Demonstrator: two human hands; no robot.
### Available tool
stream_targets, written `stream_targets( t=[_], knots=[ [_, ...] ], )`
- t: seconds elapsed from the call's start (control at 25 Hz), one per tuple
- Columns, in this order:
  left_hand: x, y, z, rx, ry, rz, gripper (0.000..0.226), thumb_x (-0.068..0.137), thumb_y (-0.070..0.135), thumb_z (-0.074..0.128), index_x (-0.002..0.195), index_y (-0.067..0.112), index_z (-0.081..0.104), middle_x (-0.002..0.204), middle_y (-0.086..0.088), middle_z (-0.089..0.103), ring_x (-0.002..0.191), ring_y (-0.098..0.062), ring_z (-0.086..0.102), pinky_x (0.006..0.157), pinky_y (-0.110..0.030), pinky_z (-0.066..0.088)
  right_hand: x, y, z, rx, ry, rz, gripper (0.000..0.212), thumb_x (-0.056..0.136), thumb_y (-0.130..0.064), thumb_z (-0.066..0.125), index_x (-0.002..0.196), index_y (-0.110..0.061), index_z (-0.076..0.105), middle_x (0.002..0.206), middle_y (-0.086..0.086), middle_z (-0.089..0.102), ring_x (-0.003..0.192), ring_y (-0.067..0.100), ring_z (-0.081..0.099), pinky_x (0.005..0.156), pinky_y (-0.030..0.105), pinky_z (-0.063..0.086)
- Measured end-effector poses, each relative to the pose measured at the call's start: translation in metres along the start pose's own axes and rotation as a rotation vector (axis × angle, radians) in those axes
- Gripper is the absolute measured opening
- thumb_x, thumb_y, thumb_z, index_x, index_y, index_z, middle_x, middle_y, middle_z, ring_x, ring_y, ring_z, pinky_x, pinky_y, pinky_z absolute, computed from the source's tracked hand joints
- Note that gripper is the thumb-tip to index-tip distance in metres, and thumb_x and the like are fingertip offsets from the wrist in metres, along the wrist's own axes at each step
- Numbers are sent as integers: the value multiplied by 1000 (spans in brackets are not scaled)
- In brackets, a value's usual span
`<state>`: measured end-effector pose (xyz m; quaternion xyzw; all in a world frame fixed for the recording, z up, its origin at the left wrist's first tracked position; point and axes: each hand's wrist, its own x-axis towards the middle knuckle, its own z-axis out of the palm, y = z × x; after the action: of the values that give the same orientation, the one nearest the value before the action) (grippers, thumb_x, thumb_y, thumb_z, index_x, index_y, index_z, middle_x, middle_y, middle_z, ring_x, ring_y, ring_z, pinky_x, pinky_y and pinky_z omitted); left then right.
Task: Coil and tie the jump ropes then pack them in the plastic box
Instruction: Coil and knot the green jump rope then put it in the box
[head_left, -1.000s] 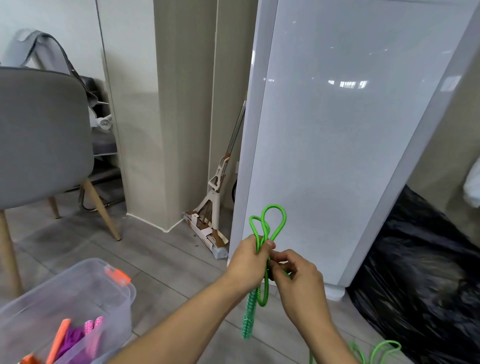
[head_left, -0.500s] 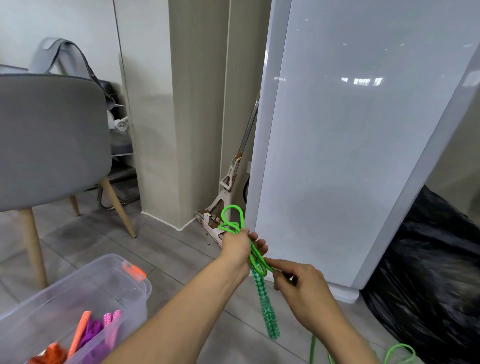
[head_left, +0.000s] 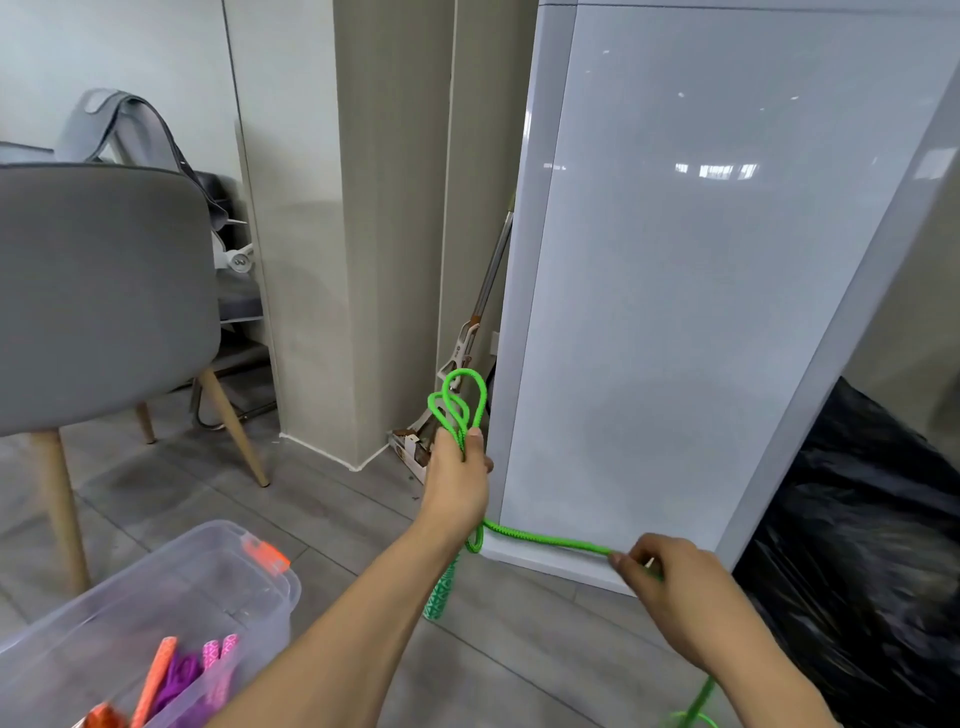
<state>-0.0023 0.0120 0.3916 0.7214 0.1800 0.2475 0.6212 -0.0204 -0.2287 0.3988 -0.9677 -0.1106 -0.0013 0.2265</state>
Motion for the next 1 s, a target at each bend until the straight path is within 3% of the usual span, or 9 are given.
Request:
stream_targets(
  t=[0.08, 0.2, 0.28, 0.36, 0.48, 0.6, 0.68, 0.84, 1.0],
  knots=[
    [-10, 7, 3, 28, -101, 38, 22, 105, 36, 38, 94, 19, 46, 74, 1, 58, 61, -17, 47, 67, -39, 42, 0, -5, 0, 103, 88, -28, 27, 99, -46, 53, 79, -29, 60, 65, -4, 60, 66, 13, 57, 58, 30, 42],
    [-28, 11, 10, 93, -323, 84, 17, 107, 33, 35, 106, 19, 46, 85, 6, 71, 56, -15, 42, 60, -33, 39, 0, -22, 3, 411, 130, -101, 21, 101, -28, 54, 85, -27, 67, 78, -10, 69, 75, 4, 59, 63, 17, 42],
    [-36, 15, 14, 104, -462, 100, 16, 107, 32, 35, 108, 18, 44, 95, 8, 74, 49, -14, 38, 51, -27, 37, 2, -28, 3, 503, 128, -122, 20, 101, -27, 54, 87, -25, 68, 74, -20, 67, 71, 1, 57, 60, 15, 38],
    [-43, 16, 21, 135, -547, 112, 18, 106, 34, 39, 101, 17, 43, 85, 5, 69, 51, -13, 39, 54, -30, 37, 3, -29, 5, 550, 122, -122, 20, 100, -28, 55, 87, -25, 69, 66, -21, 63, 61, 3, 52, 58, 19, 37],
    [-53, 16, 29, 277, -589, 187, 22, 104, 39, 43, 93, 20, 42, 72, 6, 50, 63, -12, 46, 62, -34, 40, 5, -27, 10, 614, 167, -109, 20, 99, -24, 57, 84, -25, 70, 73, -15, 70, 66, 3, 61, 64, 23, 44],
    [-58, 19, 32, 306, -648, 239, 19, 105, 36, 43, 99, 19, 48, 76, 8, 63, 67, -6, 55, 63, -31, 45, 5, -24, 9, 613, 212, -80, 20, 99, -25, 59, 81, -26, 69, 72, -11, 70, 68, 7, 63, 64, 26, 45],
    [-58, 19, 31, 386, -700, 255, 24, 104, 39, 42, 103, 18, 52, 84, 9, 72, 78, -11, 60, 71, -35, 49, 4, -23, 9, 573, 223, -68, 21, 98, -28, 60, 79, -27, 69, 67, -10, 66, 63, 7, 58, 59, 27, 42],
    [-57, 11, 29, 442, -728, 195, 29, 103, 42, 44, 99, 16, 55, 70, 17, 71, 56, 0, 48, 61, -29, 42, 0, -23, 12, 515, 212, -32, 21, 97, -33, 61, 78, -28, 68, 63, -19, 61, 58, 3, 51, 52, 23, 34],
    [-56, 13, 27, 359, -784, 132, 27, 102, 39, 45, 93, 17, 57, 66, 12, 70, 51, -11, 42, 53, -31, 38, 1, -25, 10, 502, 203, -27, 21, 97, -33, 61, 78, -29, 68, 63, -23, 61, 60, 1, 53, 47, 14, 32]
  ],
)
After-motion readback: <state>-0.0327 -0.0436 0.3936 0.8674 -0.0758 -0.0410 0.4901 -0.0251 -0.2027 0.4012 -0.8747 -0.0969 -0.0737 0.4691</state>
